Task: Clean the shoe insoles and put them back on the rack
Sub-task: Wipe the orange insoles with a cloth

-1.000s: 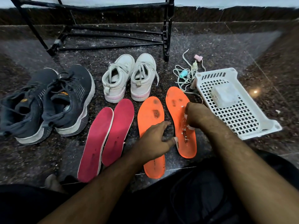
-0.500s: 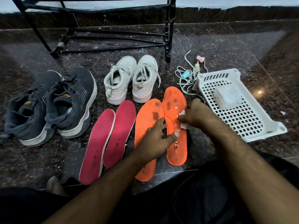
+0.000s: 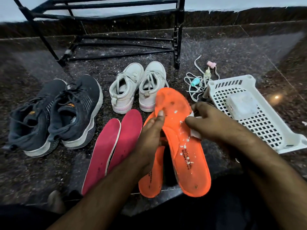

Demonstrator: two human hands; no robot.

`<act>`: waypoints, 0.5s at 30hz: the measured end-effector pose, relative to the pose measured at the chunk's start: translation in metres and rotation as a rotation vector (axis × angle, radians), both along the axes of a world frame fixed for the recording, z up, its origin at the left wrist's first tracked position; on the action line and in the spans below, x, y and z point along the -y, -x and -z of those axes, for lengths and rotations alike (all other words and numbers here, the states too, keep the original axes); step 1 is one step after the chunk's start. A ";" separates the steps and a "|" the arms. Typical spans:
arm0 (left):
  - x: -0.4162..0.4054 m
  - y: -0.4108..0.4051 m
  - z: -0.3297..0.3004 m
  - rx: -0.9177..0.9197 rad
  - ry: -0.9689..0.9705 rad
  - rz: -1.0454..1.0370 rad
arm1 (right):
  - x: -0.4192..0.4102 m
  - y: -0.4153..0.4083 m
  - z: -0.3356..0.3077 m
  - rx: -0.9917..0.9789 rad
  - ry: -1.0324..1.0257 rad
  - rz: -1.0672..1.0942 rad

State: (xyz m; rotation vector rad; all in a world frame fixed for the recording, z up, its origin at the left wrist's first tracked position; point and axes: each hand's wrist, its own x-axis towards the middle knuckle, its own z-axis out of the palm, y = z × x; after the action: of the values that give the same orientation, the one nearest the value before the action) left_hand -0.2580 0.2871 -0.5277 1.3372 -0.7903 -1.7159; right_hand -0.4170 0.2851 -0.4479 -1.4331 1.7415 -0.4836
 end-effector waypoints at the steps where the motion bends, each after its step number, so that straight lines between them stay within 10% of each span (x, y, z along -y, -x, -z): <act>1: 0.002 -0.001 -0.003 -0.084 -0.018 -0.055 | -0.001 -0.003 -0.001 0.031 -0.025 -0.026; 15: 0.009 -0.025 -0.018 -0.214 -0.053 -0.354 | 0.002 -0.019 0.031 0.145 0.002 -0.185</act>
State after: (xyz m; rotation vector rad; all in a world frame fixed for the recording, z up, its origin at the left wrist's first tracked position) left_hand -0.2326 0.2783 -0.5095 1.2192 -0.3639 -1.5693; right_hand -0.3984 0.2828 -0.4784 -1.5050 1.4792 -0.4772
